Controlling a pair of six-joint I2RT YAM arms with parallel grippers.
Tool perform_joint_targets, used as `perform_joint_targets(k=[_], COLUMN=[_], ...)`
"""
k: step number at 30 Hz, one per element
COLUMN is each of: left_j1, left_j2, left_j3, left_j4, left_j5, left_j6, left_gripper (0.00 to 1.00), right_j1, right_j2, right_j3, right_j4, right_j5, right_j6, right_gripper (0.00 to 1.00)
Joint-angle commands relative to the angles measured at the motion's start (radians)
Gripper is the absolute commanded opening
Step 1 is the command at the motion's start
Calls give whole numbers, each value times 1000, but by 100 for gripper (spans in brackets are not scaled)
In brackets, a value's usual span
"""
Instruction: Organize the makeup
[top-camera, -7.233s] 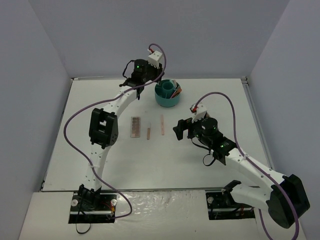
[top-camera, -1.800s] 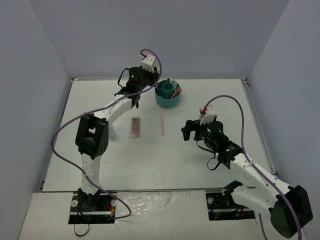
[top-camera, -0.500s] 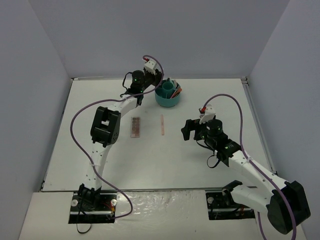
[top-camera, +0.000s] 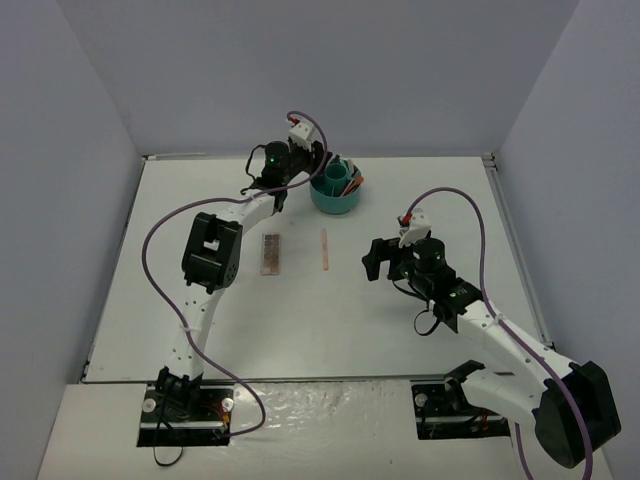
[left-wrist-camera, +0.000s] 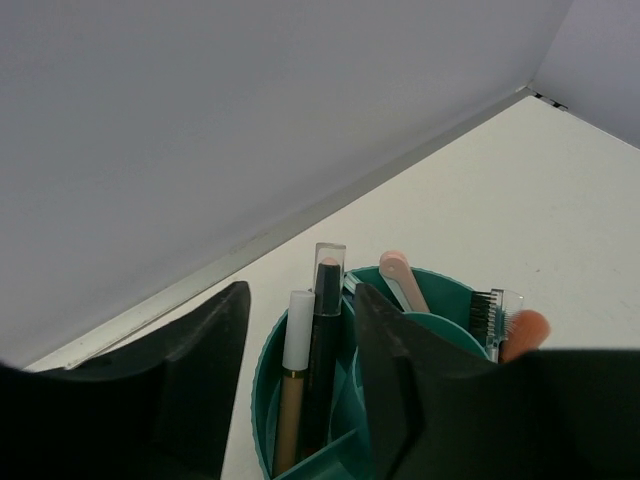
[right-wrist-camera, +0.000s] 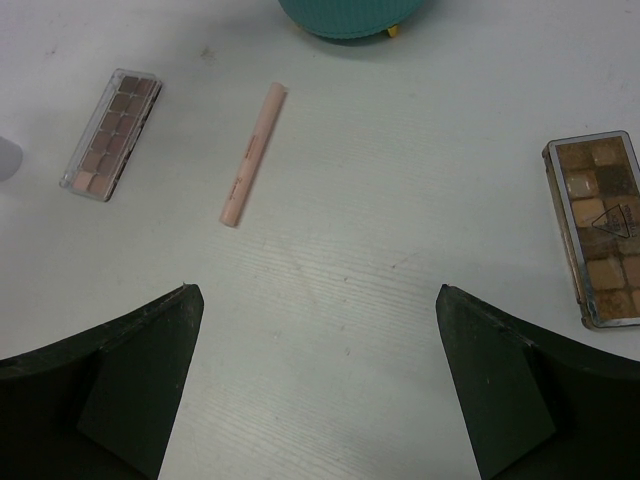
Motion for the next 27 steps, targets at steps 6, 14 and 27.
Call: perform_joint_targets(k=[6, 14, 27], left_j1=[-29, -111, -258], left_j2=[-254, -551, -634], left_j3=[-91, -274, -362], left_j4=[14, -361, -1022], left_j5=[-76, -371, -593], left_j6=[-4, -115, -356], left_gripper=[50, 79, 80], right_j1=[-7, -9, -12], right_j2=[-28, -59, -104], right_j3=[4, 4, -7], right_j4=[75, 64, 54], right_j5=[-22, -20, -23], right_j6=[2, 11, 27], right_gripper=[100, 100, 100])
